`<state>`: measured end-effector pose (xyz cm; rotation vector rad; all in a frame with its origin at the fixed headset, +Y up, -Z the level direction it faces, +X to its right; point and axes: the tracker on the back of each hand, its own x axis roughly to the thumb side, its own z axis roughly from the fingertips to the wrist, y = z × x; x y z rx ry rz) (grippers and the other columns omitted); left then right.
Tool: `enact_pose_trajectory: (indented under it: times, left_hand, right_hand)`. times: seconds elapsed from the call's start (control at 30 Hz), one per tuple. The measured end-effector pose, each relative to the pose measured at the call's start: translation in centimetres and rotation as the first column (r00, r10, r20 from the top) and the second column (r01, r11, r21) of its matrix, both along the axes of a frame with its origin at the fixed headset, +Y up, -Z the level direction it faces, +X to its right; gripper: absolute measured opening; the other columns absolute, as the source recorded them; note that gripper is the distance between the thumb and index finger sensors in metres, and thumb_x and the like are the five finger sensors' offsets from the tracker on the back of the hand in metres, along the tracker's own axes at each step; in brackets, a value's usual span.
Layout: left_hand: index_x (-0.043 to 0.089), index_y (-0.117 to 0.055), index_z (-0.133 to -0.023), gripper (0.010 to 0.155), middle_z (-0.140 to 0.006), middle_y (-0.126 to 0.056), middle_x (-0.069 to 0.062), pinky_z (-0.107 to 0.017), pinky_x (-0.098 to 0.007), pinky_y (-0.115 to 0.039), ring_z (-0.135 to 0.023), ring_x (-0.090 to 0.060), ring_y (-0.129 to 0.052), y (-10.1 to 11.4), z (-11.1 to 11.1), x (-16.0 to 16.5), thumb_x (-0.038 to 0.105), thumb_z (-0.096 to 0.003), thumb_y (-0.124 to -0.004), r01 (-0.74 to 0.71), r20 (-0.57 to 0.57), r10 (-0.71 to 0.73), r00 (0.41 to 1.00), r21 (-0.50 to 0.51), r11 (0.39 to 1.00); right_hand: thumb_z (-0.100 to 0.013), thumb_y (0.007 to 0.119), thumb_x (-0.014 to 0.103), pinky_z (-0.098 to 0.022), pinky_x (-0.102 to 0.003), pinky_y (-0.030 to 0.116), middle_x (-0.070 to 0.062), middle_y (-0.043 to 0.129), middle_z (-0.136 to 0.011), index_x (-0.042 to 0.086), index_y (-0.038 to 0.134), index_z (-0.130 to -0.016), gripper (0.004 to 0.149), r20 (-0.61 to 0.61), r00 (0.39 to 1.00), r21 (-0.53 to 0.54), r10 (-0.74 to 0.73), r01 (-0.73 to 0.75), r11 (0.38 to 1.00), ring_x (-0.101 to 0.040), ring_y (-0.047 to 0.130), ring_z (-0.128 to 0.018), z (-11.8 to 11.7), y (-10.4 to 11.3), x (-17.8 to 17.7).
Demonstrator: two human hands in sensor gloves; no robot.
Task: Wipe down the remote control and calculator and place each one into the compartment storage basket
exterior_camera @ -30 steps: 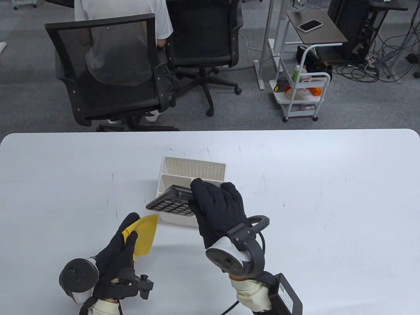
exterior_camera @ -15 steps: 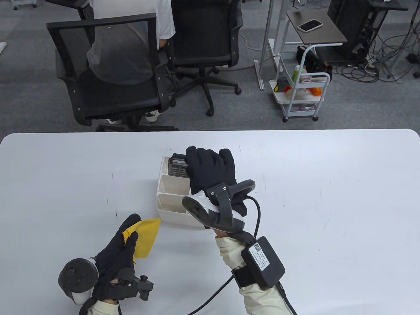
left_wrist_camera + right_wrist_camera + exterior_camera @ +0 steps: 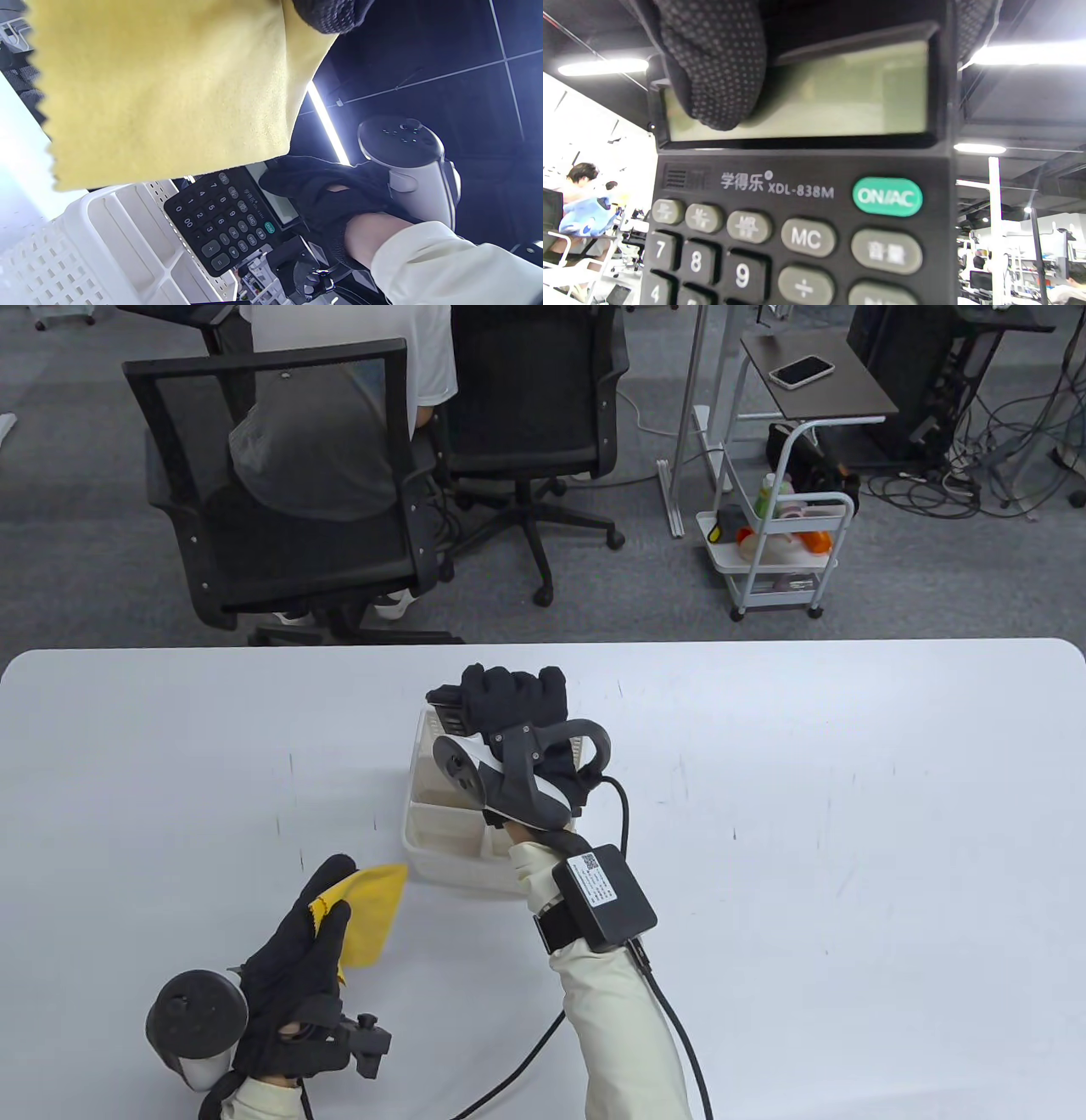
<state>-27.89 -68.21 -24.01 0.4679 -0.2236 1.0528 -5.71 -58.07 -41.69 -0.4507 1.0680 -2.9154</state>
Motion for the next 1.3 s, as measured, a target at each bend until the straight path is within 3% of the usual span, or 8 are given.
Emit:
enact_pose_trajectory:
  times: [0.4, 0.53, 0.7, 0.8, 1.07, 1.3]
  left_hand:
    - [0.021, -0.068, -0.103, 0.049, -0.093, -0.091, -0.012, -0.050, -0.046, -0.088, -0.072, -0.032, -0.102, -0.7, -0.3, 0.0, 0.032, -0.0563, -0.066, 0.031, -0.015, -0.032, 0.999, -0.075, 0.997]
    - [0.021, -0.068, -0.103, 0.049, -0.093, -0.091, -0.012, -0.050, -0.046, -0.088, -0.072, -0.033, -0.102, -0.9, -0.5, 0.0, 0.033, -0.0563, -0.066, 0.037, -0.013, -0.038, 0.999, -0.098, 0.995]
    - [0.020, -0.068, -0.103, 0.049, -0.093, -0.091, -0.012, -0.050, -0.046, -0.088, -0.072, -0.033, -0.102, -1.0, -0.6, 0.1, 0.032, -0.0563, -0.066, 0.038, -0.003, -0.039, 0.999, -0.108, 0.993]
    - [0.020, -0.068, -0.104, 0.049, -0.093, -0.091, -0.012, -0.050, -0.047, -0.088, -0.072, -0.033, -0.102, -0.9, -0.7, 0.1, 0.033, -0.0564, -0.066, 0.036, 0.005, -0.035, 0.999, -0.110, 0.993]
    - [0.020, -0.068, -0.104, 0.049, -0.093, -0.091, -0.012, -0.050, -0.047, -0.087, -0.073, -0.033, -0.101, -1.2, -1.2, 0.3, 0.033, -0.0564, -0.066, 0.028, 0.022, -0.026, 0.999, -0.130, 0.991]
    - [0.021, -0.068, -0.104, 0.049, -0.094, -0.090, -0.013, -0.051, -0.048, -0.087, -0.074, -0.034, -0.100, -1.2, -1.0, 0.7, 0.033, -0.0566, -0.066, 0.036, 0.039, -0.031, 0.999, -0.137, 0.990]
  right_hand:
    - [-0.044, 0.094, 0.029, -0.059, -0.060, 0.070, -0.004, 0.099, -0.081, 0.019, 0.093, -0.087, 0.045, 0.065, 0.997, -0.195, 0.040, -0.027, 0.980, -0.029, 0.097, -0.072, -2.4, -4.7, -0.8]
    - [-0.044, 0.093, 0.031, -0.060, -0.060, 0.070, -0.003, 0.100, -0.081, 0.020, 0.092, -0.088, 0.045, 0.079, 0.988, -0.224, 0.133, -0.113, 0.968, -0.028, 0.098, -0.071, -2.8, -5.5, -1.3]
    - [-0.045, 0.093, 0.031, -0.061, -0.062, 0.068, -0.003, 0.099, -0.082, 0.020, 0.092, -0.089, 0.045, 0.104, 0.984, -0.307, 0.144, -0.106, 0.946, -0.029, 0.097, -0.073, -3.4, -6.8, -1.2]
    - [-0.045, 0.092, 0.031, -0.061, -0.063, 0.068, -0.004, 0.099, -0.082, 0.019, 0.091, -0.090, 0.046, 0.111, 0.984, -0.302, 0.138, -0.099, 0.948, -0.029, 0.097, -0.072, -3.5, -7.2, -0.9]
    - [-0.053, 0.084, 0.033, -0.062, -0.067, 0.061, -0.012, 0.089, -0.093, 0.011, 0.081, -0.100, 0.052, 0.084, 0.993, -0.348, 0.080, -0.046, 0.936, -0.037, 0.088, -0.082, -2.7, -6.3, -0.1]
    - [-0.056, 0.078, 0.037, -0.064, -0.071, 0.055, -0.016, 0.080, -0.101, 0.009, 0.072, -0.106, 0.058, 0.005, 0.999, -0.264, 0.032, -0.030, 0.964, -0.042, 0.078, -0.089, 2.3, -1.8, 1.4]
